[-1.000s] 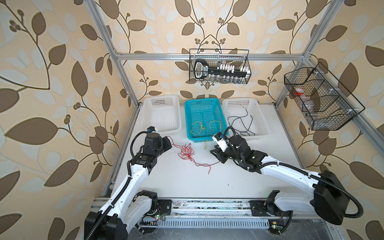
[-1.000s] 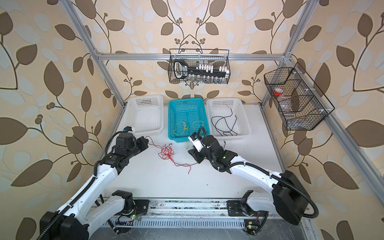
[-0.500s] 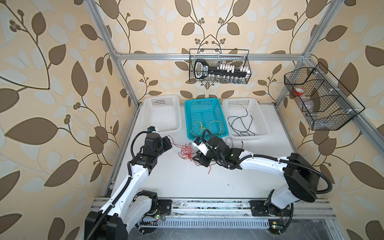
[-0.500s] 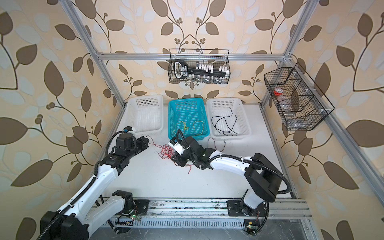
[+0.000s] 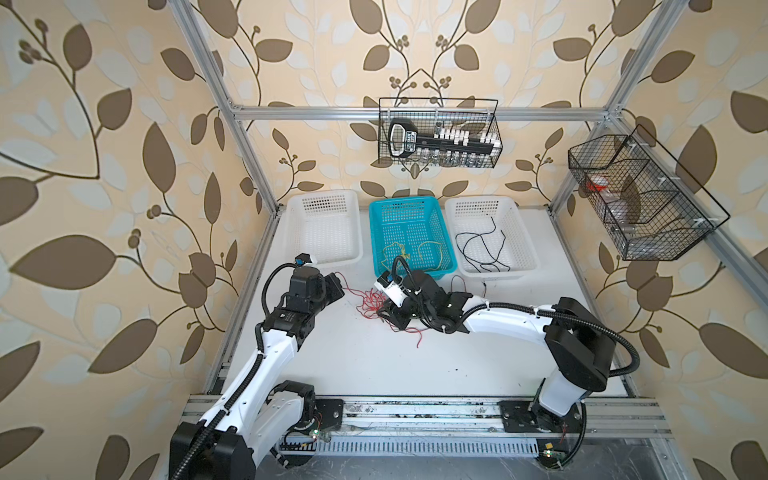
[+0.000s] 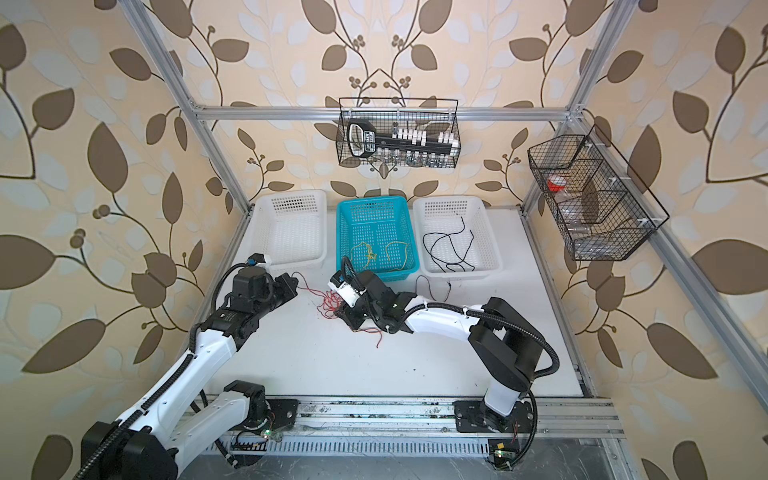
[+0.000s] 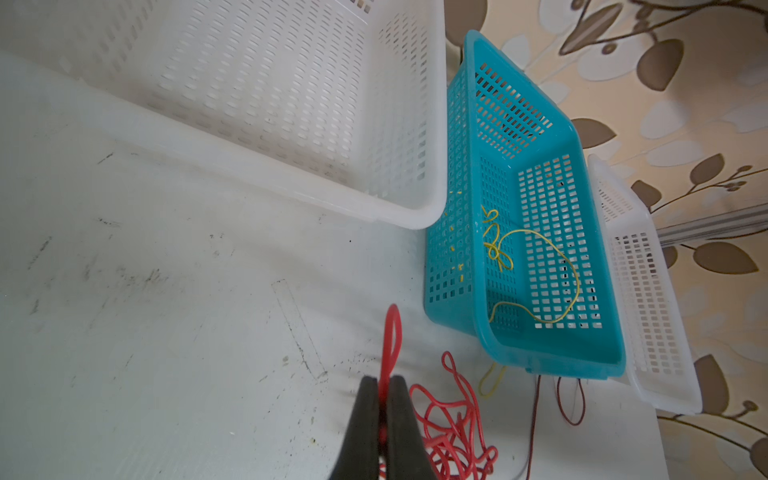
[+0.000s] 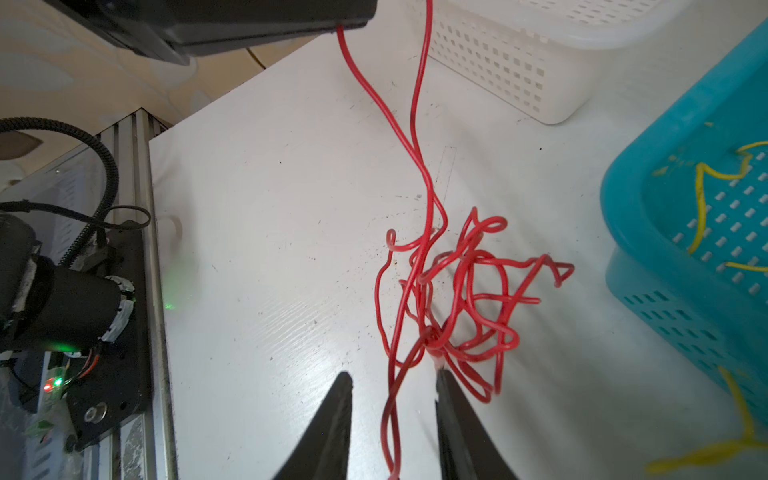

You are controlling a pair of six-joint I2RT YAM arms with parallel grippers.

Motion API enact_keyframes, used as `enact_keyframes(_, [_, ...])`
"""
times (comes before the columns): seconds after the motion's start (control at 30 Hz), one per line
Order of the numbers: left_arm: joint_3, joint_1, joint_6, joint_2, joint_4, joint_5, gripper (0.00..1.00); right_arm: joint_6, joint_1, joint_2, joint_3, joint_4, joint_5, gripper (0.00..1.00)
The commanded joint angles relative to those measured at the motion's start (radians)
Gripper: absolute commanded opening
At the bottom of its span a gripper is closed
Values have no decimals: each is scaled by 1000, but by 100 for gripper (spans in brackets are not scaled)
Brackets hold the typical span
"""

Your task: Untangle the cables

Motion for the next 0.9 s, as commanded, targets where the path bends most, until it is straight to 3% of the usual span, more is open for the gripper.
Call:
enact_keyframes(0.0, [-4,6,-11,-19,37,23,0,10,3,33,32,-25,18,28])
enact_keyframes(0.27, [-11,7,-10,-16,39,17,0,24,2,82,55,-51,22,24])
enact_keyframes(0.4, [-13,6,-8,-14,37,11,0,35,-7,89,44,-46,30,9])
enact_keyframes(0.5, [-15,7,-4,-10,27,-6,0,49,-20,67,13,-6,18,3])
enact_keyframes(0.73, [4,7,-16,-30,-99,-187,0,95,-128,-60,-133,76,-11,3])
enact_keyframes(0.87, [2,7,-33,-50,-115,-232,0,89,-198,-133,-216,76,5,3])
